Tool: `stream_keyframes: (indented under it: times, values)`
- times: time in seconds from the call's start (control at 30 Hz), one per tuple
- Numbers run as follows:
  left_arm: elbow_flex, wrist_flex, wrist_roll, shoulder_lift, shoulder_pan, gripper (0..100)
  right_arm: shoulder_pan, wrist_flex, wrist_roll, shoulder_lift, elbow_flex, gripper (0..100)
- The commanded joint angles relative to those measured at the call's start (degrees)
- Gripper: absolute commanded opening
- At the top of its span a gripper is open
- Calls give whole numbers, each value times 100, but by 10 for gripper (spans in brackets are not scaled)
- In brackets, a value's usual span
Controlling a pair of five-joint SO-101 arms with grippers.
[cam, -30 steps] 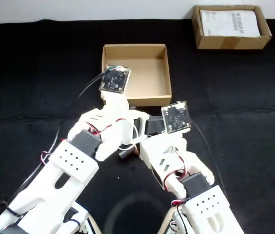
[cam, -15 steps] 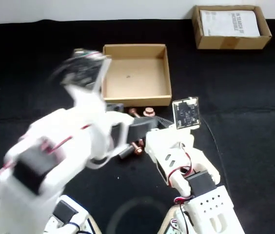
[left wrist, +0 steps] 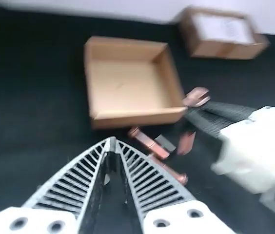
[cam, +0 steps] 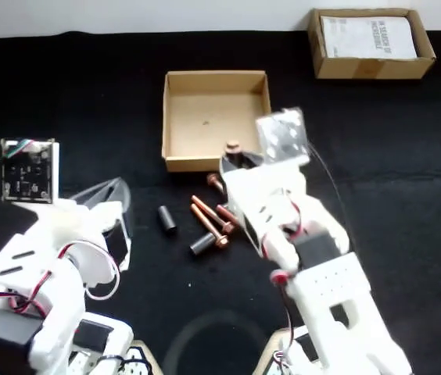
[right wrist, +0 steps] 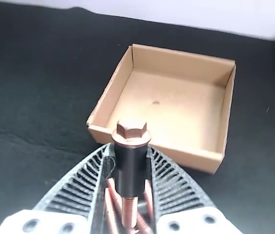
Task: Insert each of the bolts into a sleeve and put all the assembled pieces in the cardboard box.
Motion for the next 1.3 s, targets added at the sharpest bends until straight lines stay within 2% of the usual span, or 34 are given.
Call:
stream_keyframes:
  times: [0.0,0.1,0.27,0.37,0.47,0.57,0.73,0.87,1.0,1.27]
  values:
    - [1191,-316,0,-558,-497,10,92,13,756,778,-1042,6]
    - [2299,-958,0,-1191,-927,10,92,13,1512,1402,-1481,6]
    - [3934,-1952,0,-2519,-1886,10,92,-4,3341,2220,-1974,6]
    - [4602,-2242,0,-3213,-2484,10,92,-22,4123,2677,-2255,6]
    - [4778,-2356,0,-3055,-3037,11,92,-31,4730,3108,-2571,6]
    - [4901,-2391,0,-3011,-3345,12,101,-31,5143,3556,-2923,6]
    - [5314,-2391,-9,-3020,-3407,11,321,-92,5837,4391,-3574,6]
    - [5596,-2391,-9,-3020,-3407,10,532,-884,6391,5130,-3899,6]
    - [5930,-2541,0,-3090,-3407,10,602,-1323,6470,5719,-3987,9]
    - [6352,-2892,0,-3090,-3407,13,602,-1305,6453,6097,-3908,33]
